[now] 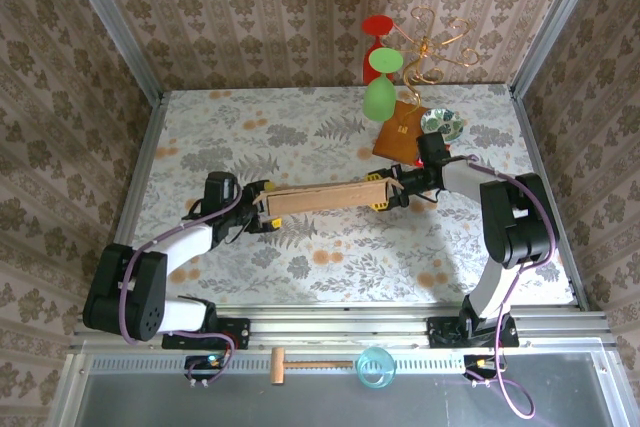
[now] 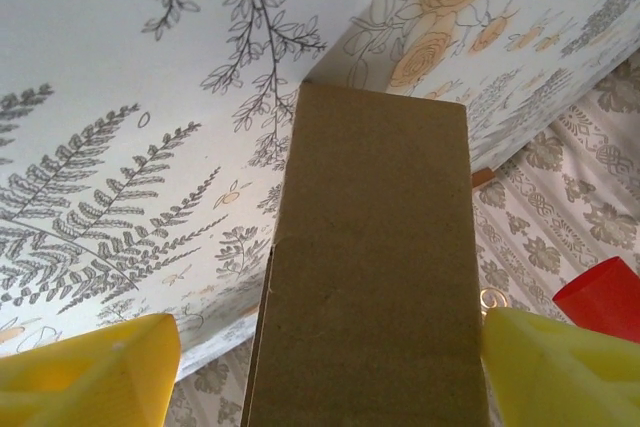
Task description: Fold the paper box
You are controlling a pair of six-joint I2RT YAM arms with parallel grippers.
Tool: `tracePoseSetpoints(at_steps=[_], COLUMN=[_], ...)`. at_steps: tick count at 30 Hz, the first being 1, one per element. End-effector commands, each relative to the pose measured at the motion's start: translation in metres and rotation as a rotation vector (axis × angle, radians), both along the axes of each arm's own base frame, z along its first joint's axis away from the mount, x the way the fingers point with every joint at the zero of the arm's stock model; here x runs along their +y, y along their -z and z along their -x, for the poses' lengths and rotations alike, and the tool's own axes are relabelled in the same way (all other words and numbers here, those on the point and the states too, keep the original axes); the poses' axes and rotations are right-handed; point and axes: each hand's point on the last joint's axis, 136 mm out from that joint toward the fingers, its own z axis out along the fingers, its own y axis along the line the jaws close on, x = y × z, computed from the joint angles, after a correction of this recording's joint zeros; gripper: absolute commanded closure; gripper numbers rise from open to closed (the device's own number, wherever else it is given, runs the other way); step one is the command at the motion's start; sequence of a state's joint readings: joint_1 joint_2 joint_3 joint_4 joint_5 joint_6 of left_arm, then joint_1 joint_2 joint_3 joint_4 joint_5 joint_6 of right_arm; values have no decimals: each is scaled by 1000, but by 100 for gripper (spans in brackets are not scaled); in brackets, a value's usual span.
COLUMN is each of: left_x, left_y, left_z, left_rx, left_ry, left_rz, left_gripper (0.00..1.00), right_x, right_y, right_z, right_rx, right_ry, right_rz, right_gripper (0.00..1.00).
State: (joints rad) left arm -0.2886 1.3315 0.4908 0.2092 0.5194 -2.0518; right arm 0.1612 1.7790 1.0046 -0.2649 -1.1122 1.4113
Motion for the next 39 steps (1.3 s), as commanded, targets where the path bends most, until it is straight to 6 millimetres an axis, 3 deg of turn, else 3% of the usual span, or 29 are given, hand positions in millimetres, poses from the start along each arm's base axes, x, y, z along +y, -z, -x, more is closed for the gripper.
tracePoseSetpoints(at_steps=[1,5,15,19,26,29,33,39], left_x=[-15,-6,-14,-28,-34,-32,-27,-3], left_y=[6,6,-1,-6,0,1,2,-5], left_z=[21,23,17,18,22,21,28,45], left_rx=[104,110,75,66,85,92,126,210], left_ry=[58,36,50,91,67,44,15,-54], left_rz=[64,66,100,108,103,102,93,14], left_gripper=[20,18,20,25,48,52,57,68], right_x=[1,-1,-3,-1,1,2,-1,-18], right_y=[11,9,7,10,8,9,10,-11], right_z=[24,30,30,25,12,11,12,5], right_rx=[77,82,88,91,79,80,62,-93], right_ry=[-30,-40,-46,-33,-23,-25,-39,-75], right_rz=[31,32,40,39,37,39,64,215], right_gripper=[60,60,60,60,58,52,34,18])
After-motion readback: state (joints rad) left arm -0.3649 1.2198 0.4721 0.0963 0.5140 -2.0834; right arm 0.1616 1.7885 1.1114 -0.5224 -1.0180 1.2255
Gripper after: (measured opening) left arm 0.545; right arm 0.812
